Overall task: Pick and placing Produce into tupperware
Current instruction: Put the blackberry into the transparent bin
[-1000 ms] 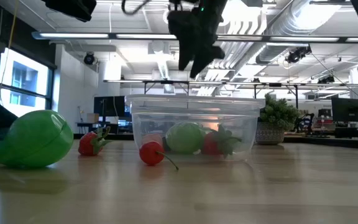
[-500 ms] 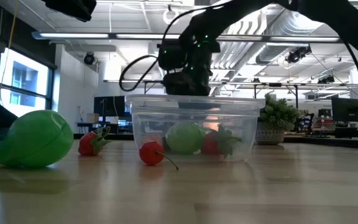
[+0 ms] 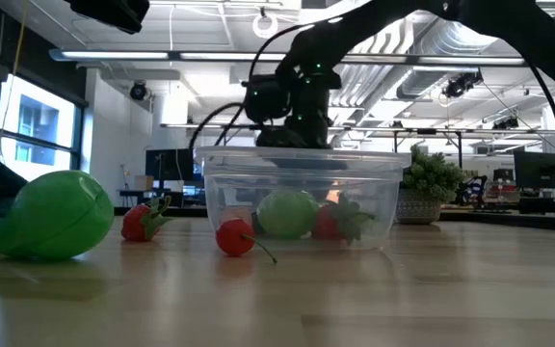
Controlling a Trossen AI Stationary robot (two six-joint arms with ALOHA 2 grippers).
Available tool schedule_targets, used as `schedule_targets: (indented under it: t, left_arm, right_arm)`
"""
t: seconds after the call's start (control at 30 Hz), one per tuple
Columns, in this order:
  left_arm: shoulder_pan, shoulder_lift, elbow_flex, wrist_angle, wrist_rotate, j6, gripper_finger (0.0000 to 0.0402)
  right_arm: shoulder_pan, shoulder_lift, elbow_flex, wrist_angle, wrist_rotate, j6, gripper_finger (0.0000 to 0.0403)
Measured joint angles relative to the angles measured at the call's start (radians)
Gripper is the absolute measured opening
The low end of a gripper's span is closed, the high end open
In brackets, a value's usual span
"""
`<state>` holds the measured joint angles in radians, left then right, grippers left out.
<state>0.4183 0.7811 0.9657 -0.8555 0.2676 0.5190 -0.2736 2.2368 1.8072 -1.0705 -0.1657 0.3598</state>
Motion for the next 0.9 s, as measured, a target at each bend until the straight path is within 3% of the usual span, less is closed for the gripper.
schedule_targets:
  t: [0.27,0.47,0.9]
  left_arm:
    - [0.000,0.000,0.000,0.000,0.000,0.000,0.0001]
    - [0.000,0.000,0.000,0.000,0.000,0.000,0.0001]
    - [0.000,0.000,0.000,0.000,0.000,0.000,0.0001]
  right_arm:
    - [0.021,0.000,-0.042,0.063,-0.001,-0.005,0.0241]
    - [0.055,0.000,-0.043,0.108,0.072,-0.021,0.0241]
    - [0.059,0.002,-0.044,0.088,0.110,-0.002,0.0241]
